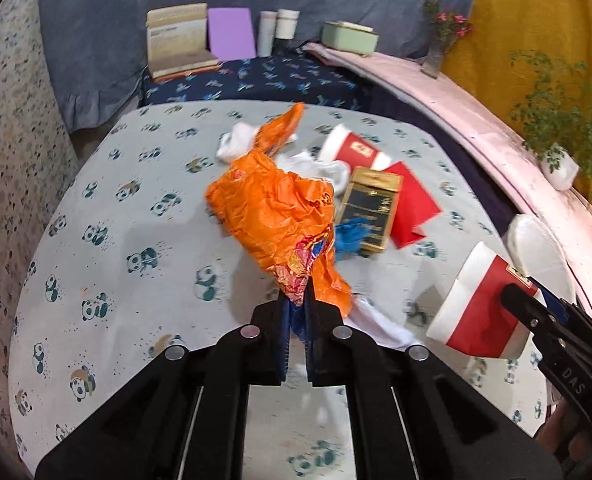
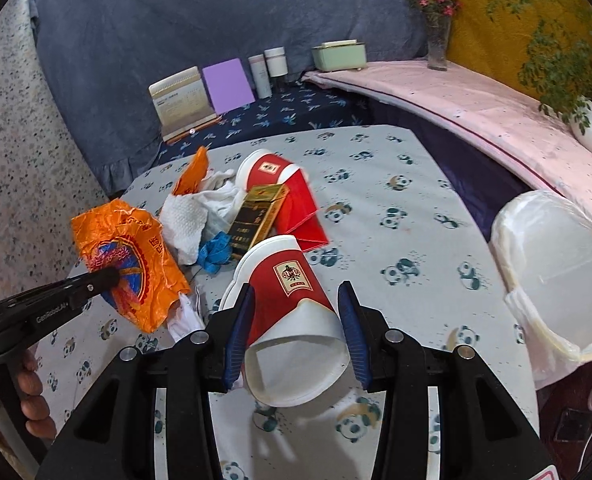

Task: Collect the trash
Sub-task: 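Carry the bag and cup over the white bin while both tools open to drop them, then move both open tools back from the bin toward the trash pile, then grasp the crumpled white paper with the left tool while the right tool grasps the white tissue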

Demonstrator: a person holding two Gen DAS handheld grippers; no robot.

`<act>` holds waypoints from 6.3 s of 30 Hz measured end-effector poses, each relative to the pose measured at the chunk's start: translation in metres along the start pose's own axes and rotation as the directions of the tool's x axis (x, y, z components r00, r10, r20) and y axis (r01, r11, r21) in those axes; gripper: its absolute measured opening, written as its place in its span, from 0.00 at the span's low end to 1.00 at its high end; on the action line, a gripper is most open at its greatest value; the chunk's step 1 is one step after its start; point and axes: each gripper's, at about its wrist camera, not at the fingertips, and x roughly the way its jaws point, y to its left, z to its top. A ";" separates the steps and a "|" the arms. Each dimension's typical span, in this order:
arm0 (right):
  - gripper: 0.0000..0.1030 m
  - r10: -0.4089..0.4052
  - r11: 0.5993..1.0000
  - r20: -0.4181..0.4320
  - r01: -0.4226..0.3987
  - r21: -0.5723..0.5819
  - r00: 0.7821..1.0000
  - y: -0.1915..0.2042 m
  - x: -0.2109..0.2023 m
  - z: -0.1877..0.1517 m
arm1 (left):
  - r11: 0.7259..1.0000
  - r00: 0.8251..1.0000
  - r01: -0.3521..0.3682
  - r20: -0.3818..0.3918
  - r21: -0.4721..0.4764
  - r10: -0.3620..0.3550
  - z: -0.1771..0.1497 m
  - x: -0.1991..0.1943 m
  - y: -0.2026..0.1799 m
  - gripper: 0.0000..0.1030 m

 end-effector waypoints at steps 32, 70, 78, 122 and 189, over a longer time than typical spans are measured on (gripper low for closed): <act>0.40 -0.300 0.922 0.142 0.249 0.297 0.943 -0.194 -0.081 -0.002 | 0.882 0.950 0.300 -0.031 0.363 -0.310 0.018 -0.001 -0.263 0.05; 0.59 -0.392 0.870 0.104 0.332 0.365 0.914 -0.241 -0.073 -0.001 | 0.879 0.947 0.315 -0.059 0.358 -0.315 0.018 0.040 -0.299 0.62; 0.63 -0.363 0.897 0.110 0.315 0.312 0.925 -0.205 -0.072 0.003 | 0.918 0.964 0.263 -0.035 0.296 -0.265 0.017 0.032 -0.258 0.64; 0.64 -0.112 0.993 0.014 0.111 0.030 0.994 -0.022 0.000 -0.002 | 0.994 0.973 0.013 -0.226 -0.109 -0.038 -0.038 0.075 -0.052 0.50; 0.05 0.108 0.994 0.118 -0.108 -0.008 0.987 0.055 0.030 0.078 | 0.997 1.000 -0.006 0.023 -0.075 0.008 0.037 -0.003 -0.001 0.20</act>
